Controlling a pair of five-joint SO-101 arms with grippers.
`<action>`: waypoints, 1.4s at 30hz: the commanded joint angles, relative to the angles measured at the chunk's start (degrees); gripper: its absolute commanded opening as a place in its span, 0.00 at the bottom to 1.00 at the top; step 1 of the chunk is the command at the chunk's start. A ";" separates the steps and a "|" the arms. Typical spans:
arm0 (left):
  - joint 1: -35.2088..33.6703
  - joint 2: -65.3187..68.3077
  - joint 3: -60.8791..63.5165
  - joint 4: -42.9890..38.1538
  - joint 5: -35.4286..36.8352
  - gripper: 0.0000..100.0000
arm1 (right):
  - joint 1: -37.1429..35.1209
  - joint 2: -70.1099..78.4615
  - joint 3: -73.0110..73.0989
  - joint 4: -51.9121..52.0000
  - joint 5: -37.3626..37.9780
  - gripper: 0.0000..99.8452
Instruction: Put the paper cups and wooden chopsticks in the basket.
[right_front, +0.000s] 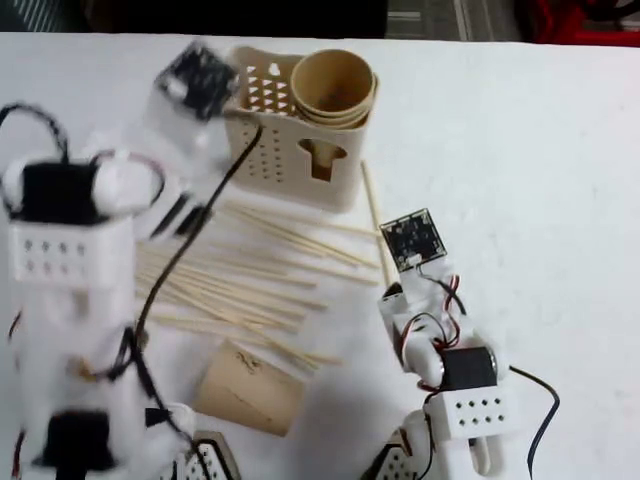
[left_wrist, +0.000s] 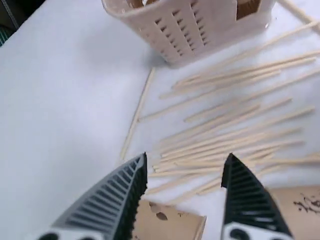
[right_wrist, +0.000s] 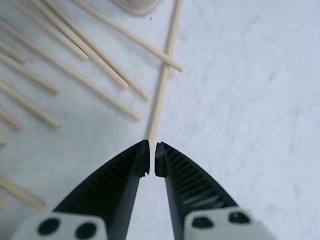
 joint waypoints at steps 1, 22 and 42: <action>-4.09 -11.21 12.31 0.00 -6.07 0.25 | 0.04 -0.57 -0.44 -0.92 -0.18 0.04; -35.82 -37.58 63.74 -16.70 -39.74 0.25 | 0.04 -0.66 -0.44 -0.92 -0.18 0.04; -37.85 -73.10 75.52 -20.92 -39.21 0.03 | 0.04 -0.66 -0.44 -0.84 -0.18 0.04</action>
